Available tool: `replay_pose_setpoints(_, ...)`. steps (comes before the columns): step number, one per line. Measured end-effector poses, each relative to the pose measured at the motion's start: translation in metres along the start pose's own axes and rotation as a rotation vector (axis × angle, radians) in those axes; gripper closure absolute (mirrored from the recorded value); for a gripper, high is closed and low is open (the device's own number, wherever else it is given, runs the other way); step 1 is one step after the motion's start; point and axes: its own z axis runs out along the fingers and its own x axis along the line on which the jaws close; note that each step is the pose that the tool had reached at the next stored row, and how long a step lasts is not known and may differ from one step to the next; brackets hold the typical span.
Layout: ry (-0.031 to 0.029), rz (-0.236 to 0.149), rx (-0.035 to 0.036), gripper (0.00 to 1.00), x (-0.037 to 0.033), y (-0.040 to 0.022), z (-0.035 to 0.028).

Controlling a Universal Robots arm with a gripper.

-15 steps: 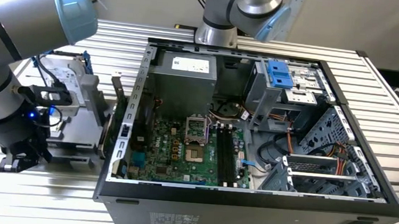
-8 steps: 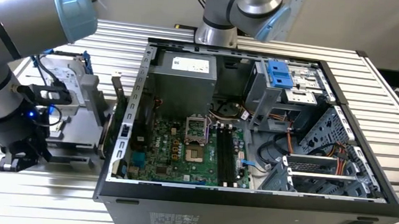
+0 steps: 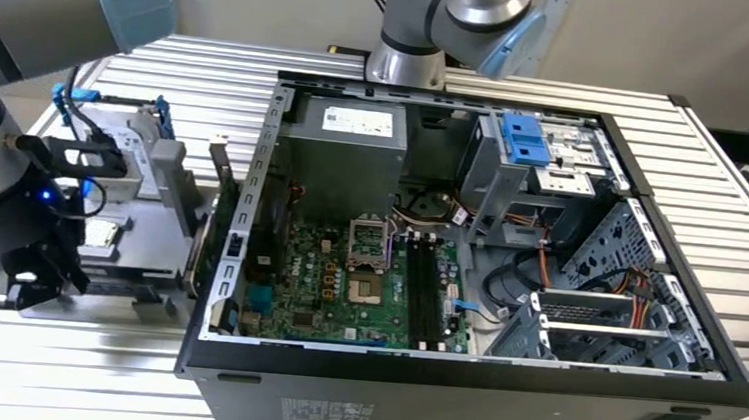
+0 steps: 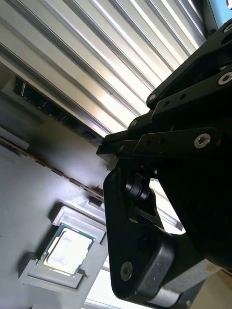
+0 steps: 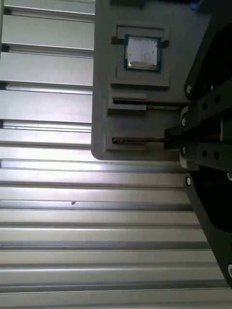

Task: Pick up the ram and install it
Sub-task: 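Pick up the ram and move it above insertion slot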

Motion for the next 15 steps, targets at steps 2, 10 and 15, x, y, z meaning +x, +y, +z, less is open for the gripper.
replay_pose_setpoints(2, 0.0000, 0.000, 0.0000, 1.00, -0.0002, 0.0000, -0.0033)
replay_pose_setpoints(10, 0.0000, 0.002, 0.0004, 1.00, -0.0008, 0.0002, -0.0125)
replay_pose_setpoints(15, -0.0001, 0.008, 0.0008, 1.00, -0.0016, 0.0004, -0.0282)
